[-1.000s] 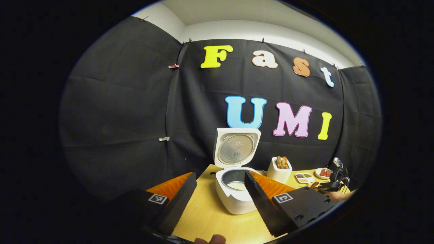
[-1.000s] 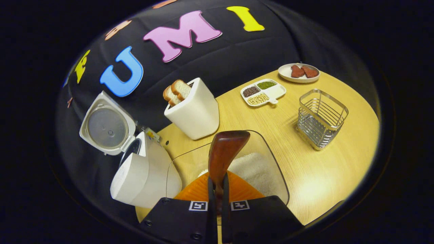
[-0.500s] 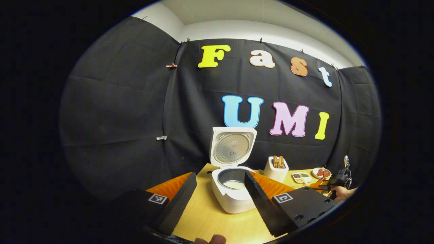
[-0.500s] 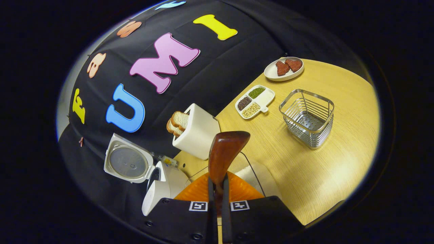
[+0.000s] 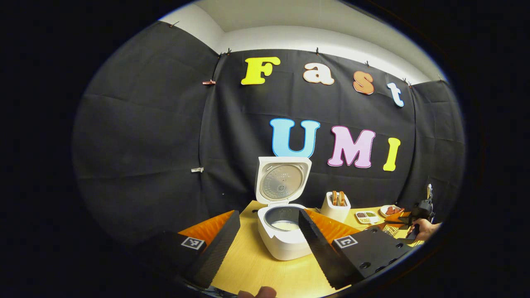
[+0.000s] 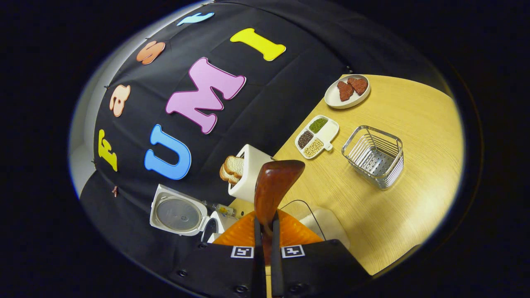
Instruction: Close the left gripper, press the button to open the rice cooker; take a wooden spoon from the chopstick holder with the right hand, scoop a spoonful of rice and pour it into the rice cooker, then put the wooden spoon back into the chopstick holder.
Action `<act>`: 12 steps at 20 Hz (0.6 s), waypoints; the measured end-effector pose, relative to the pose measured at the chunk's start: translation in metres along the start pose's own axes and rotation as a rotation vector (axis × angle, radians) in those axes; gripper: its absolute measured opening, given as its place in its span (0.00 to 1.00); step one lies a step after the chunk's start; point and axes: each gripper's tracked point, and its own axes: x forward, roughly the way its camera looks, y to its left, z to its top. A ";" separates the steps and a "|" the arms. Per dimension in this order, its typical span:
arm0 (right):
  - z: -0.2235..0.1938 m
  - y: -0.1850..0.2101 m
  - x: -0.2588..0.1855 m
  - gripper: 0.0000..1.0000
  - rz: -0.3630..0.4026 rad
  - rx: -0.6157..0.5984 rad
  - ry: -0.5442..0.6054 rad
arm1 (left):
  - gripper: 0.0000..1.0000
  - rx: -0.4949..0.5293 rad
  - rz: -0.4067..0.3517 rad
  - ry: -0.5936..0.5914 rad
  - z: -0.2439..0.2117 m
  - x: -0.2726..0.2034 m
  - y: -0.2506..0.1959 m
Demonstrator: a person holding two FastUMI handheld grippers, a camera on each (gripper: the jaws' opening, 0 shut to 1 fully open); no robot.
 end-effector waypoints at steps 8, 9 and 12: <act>0.016 0.034 -0.009 0.10 0.063 0.146 -0.037 | 0.98 -0.014 0.019 0.018 -0.010 0.003 0.012; 0.016 0.043 -0.008 0.10 0.077 0.161 -0.042 | 0.98 -0.016 0.023 0.024 -0.012 0.004 0.014; 0.013 0.069 -0.004 0.09 0.108 0.183 -0.044 | 0.98 -0.022 0.030 0.030 -0.016 0.006 0.017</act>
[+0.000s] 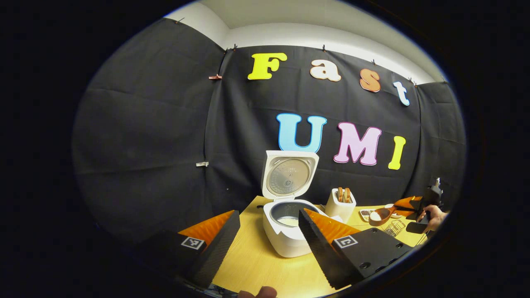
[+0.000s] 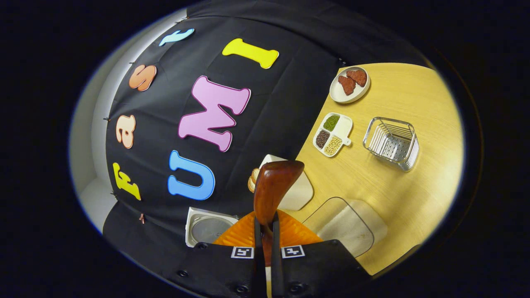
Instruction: Close the left gripper, press the button to open the rice cooker; take a wooden spoon from the chopstick holder with the right hand, scoop a spoonful of rice and pour it into the rice cooker, then put the wooden spoon back into the chopstick holder.
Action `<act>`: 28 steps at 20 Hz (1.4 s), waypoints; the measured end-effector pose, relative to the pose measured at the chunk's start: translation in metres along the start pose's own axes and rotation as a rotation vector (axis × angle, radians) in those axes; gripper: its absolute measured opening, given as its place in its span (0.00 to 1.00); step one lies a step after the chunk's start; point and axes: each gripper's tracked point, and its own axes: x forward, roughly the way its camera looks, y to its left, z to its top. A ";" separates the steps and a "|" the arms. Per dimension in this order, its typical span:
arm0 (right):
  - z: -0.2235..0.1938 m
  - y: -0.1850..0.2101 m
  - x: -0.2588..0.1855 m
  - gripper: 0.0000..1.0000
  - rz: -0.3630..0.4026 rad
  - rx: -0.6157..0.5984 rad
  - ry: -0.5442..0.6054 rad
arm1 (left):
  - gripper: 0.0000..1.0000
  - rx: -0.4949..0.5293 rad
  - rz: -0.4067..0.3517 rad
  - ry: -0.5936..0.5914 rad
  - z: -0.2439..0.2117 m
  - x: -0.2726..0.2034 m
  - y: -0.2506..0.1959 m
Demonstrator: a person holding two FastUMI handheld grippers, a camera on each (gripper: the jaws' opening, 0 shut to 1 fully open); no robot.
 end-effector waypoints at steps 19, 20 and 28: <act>-0.159 0.159 0.134 0.09 0.104 -0.266 0.105 | 0.95 -0.017 0.111 0.038 -0.023 0.021 0.056; -0.170 0.163 0.146 0.09 0.099 -0.300 0.111 | 0.95 -0.024 0.120 0.041 -0.024 0.020 0.061; -0.211 0.162 0.189 0.09 0.071 -0.550 0.107 | 0.95 -0.035 0.192 0.087 -0.044 0.002 0.093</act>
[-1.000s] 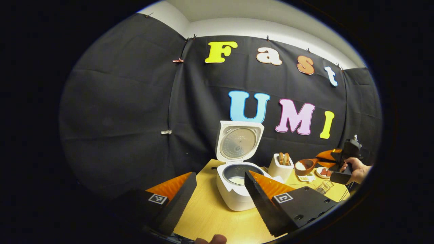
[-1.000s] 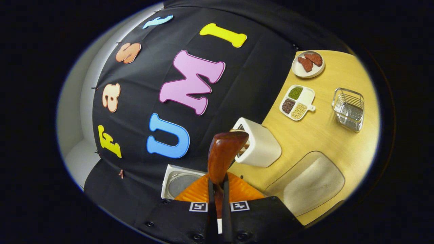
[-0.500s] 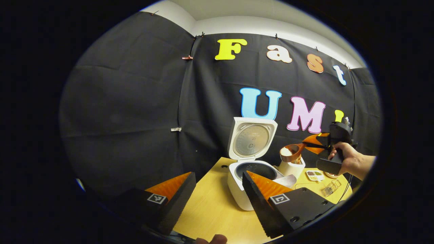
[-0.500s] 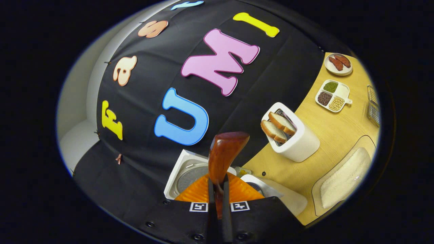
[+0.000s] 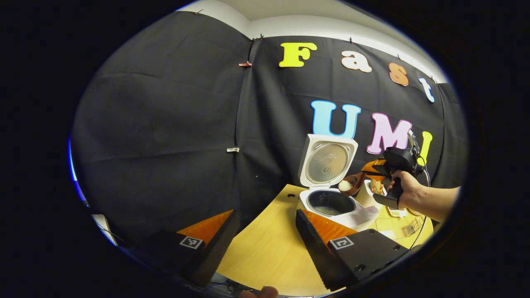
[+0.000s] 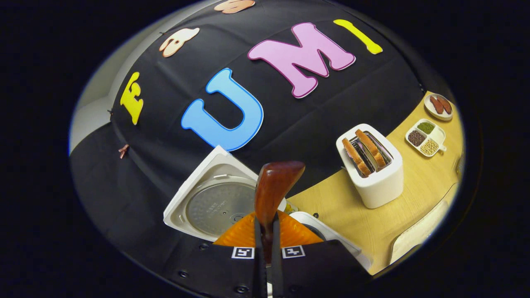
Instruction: Close the left gripper, press the button to open the rice cooker; take a wooden spoon from the chopstick holder with the right hand, scoop a spoonful of rice and pour it into the rice cooker, then put the wooden spoon back into the chopstick holder.
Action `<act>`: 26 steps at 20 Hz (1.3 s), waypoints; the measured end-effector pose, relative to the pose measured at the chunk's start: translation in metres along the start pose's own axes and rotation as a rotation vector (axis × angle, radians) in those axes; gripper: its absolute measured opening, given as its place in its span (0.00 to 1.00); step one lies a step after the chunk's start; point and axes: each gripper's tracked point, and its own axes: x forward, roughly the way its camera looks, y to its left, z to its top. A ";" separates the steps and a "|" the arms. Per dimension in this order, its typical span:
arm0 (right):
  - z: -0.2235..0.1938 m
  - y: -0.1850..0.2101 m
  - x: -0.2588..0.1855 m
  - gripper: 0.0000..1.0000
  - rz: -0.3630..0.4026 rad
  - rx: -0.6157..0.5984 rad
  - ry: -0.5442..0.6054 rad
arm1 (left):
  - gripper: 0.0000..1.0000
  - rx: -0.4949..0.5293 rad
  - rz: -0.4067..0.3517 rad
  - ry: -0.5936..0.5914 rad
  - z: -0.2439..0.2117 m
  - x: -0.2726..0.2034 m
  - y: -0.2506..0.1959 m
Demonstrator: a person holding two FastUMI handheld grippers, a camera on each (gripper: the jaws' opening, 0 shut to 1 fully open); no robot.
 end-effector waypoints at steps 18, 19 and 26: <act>-0.015 0.063 0.005 0.09 0.106 -0.650 -0.022 | 0.95 -0.004 0.051 0.009 -0.013 -0.040 0.034; -0.015 0.066 0.004 0.09 0.114 -0.685 -0.025 | 0.95 -0.003 0.055 0.008 -0.013 -0.041 0.035; -0.015 0.106 -0.005 0.09 0.212 -0.977 -0.058 | 0.95 -0.018 0.061 0.004 -0.011 -0.043 0.040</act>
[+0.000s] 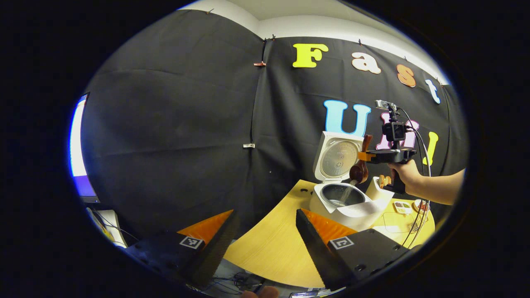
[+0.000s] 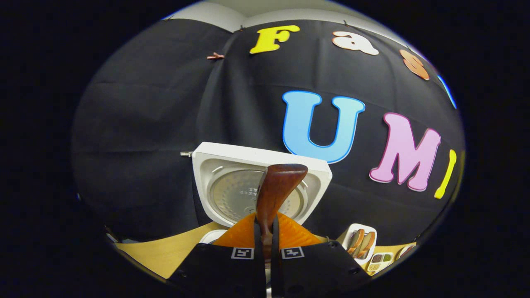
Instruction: Close the left gripper, press the button to open the rice cooker; take a wooden spoon from the chopstick holder with the right hand, scoop a spoonful of rice and pour it into the rice cooker, then put the wooden spoon back into the chopstick holder.
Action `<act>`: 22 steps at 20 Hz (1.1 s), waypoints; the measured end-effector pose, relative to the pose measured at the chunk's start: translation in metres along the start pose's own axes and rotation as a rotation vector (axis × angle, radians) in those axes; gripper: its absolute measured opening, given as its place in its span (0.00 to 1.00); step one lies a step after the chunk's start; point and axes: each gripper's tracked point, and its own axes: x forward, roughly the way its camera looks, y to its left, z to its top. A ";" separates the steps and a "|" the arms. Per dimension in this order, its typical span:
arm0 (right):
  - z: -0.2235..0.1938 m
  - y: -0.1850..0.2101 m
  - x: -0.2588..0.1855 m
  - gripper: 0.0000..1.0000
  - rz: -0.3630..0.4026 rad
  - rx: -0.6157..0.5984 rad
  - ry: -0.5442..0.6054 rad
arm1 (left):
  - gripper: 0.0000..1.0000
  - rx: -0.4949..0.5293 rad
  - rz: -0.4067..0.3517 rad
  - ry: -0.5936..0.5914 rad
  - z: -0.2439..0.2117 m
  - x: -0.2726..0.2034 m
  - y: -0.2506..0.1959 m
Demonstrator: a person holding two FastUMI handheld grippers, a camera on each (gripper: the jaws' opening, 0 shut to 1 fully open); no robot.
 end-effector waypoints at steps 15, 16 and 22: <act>-0.005 0.025 0.003 0.09 0.076 -0.125 0.019 | 0.95 0.013 0.016 0.007 0.000 0.003 0.002; -0.008 0.021 0.005 0.09 0.065 -0.042 0.045 | 0.95 0.015 0.018 0.007 0.000 0.003 0.002; -0.010 -0.023 -0.002 0.10 0.060 0.427 0.112 | 0.95 0.021 0.008 0.003 0.002 0.002 -0.001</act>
